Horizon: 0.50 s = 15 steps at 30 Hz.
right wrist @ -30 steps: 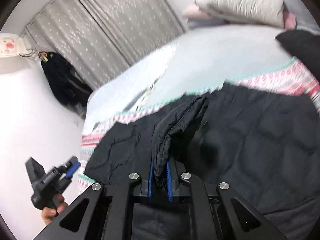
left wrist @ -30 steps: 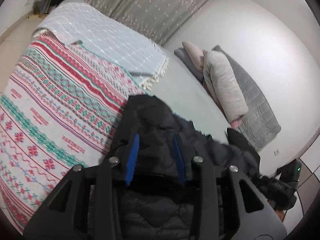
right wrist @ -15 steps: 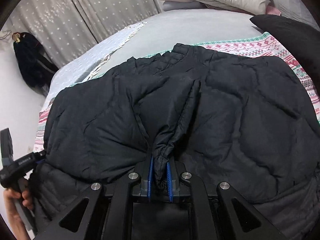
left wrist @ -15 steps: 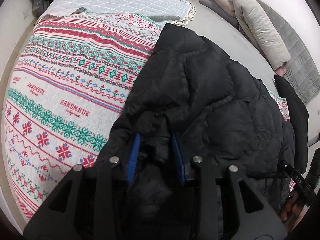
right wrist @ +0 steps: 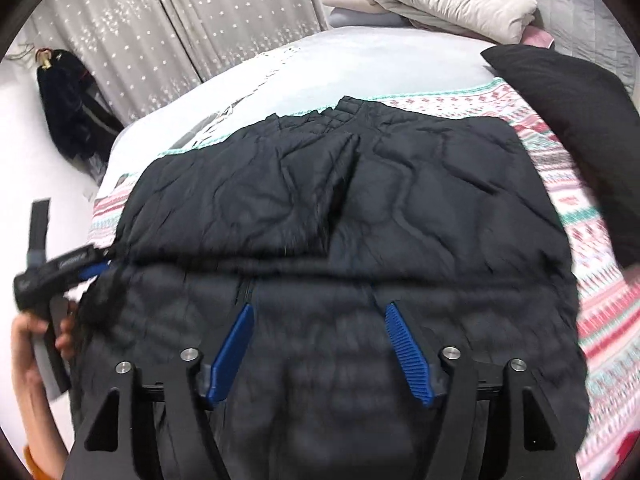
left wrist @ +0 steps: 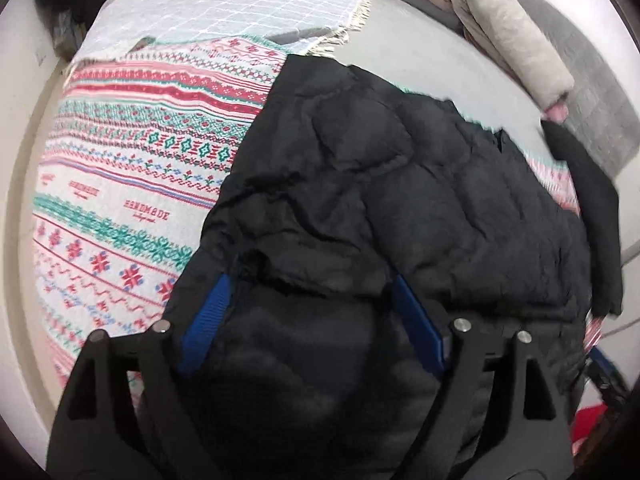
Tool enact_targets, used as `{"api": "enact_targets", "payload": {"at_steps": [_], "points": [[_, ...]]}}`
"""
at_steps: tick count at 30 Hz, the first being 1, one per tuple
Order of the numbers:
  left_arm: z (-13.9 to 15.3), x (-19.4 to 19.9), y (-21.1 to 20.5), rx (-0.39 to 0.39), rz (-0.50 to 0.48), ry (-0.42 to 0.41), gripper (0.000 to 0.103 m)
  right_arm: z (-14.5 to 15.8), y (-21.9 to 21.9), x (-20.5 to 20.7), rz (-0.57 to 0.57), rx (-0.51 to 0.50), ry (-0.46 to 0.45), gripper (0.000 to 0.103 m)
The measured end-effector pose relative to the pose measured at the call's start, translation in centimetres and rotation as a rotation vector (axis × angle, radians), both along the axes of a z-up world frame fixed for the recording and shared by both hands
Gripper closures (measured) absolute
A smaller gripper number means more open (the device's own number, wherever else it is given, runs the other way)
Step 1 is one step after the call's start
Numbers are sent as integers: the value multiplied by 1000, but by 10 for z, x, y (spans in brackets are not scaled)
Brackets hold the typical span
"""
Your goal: Fold large clothes
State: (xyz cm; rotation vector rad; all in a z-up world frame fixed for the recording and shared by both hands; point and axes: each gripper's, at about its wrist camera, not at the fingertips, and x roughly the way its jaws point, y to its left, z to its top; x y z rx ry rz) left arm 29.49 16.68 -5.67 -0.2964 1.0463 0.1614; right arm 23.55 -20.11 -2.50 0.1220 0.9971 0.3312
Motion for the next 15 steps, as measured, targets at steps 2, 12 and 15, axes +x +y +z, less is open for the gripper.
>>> {"api": "enact_targets", "payload": {"at_steps": [2,12,15], "points": [[3,-6,-6,42,-28,13,17,6,-9,-18,-2,8,4,29],[17,-80,-16,103,-158,33,17,21,-48,-103,35,-68,-3,26],[25,-110,-14,122,-161,14,17,21,-63,-125,28,-71,4,26]]}}
